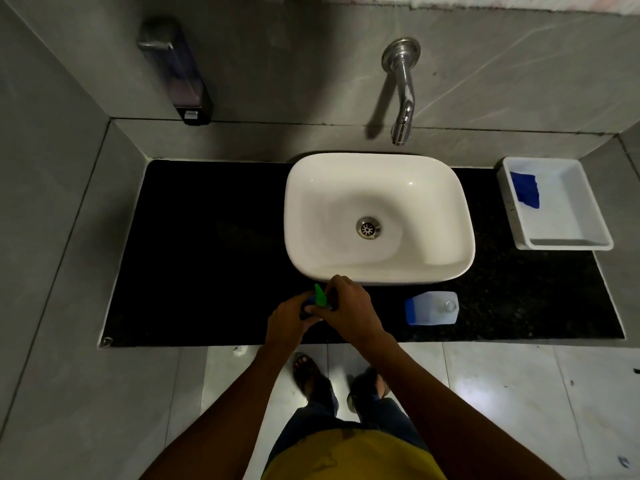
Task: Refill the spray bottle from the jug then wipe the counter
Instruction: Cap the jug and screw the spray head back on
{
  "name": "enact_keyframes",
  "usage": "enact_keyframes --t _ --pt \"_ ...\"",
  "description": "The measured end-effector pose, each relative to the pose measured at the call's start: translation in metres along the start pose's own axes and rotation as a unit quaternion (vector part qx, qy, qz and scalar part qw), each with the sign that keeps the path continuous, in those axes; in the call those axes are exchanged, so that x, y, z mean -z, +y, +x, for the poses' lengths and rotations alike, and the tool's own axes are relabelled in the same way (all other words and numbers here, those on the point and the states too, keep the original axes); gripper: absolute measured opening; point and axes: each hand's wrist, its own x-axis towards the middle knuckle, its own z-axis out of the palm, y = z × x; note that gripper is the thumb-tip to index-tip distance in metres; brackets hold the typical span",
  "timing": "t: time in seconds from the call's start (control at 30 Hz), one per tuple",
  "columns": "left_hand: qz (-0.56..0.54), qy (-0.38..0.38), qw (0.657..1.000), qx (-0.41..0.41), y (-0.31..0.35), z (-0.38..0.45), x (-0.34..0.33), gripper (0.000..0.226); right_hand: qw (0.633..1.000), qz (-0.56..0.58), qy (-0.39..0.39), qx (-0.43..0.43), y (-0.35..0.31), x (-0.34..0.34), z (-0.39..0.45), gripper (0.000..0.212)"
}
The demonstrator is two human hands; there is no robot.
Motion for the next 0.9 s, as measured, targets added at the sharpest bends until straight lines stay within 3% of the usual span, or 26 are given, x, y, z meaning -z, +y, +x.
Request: enact_keyframes --t 0.13,0.2,0.33,0.63,0.7,0.83,0.9 --pt "-0.006 0.008 1.0 0.008 0.0 0.001 0.0 0.052 0.997 0.044 -0.04 0.051 0.004 0.006 -0.007 0.061" --pt "-0.015 0.01 1.0 0.014 0.0 0.0 -0.001 0.052 0.996 0.036 -0.041 0.072 0.006 0.007 -0.009 0.053" --pt "-0.019 0.012 1.0 0.014 0.0 -0.001 -0.001 0.052 0.997 0.031 -0.017 0.068 0.006 0.008 -0.005 0.037" --pt "0.0 0.004 1.0 0.02 0.003 0.0 0.001 0.052 0.998 0.045 0.027 0.027 0.005 -0.004 -0.009 0.038" --pt "-0.001 0.002 1.0 0.017 0.003 0.0 0.002 0.052 0.998 0.053 0.024 0.025 0.005 -0.003 -0.011 0.043" --pt "-0.017 -0.006 1.0 0.007 0.003 -0.001 0.001 0.052 0.992 0.093 -0.018 0.077 0.005 0.016 -0.015 0.079" --pt "-0.024 -0.005 1.0 0.009 0.002 -0.002 0.002 0.053 0.989 0.039 -0.044 0.133 0.006 0.029 -0.011 0.073"
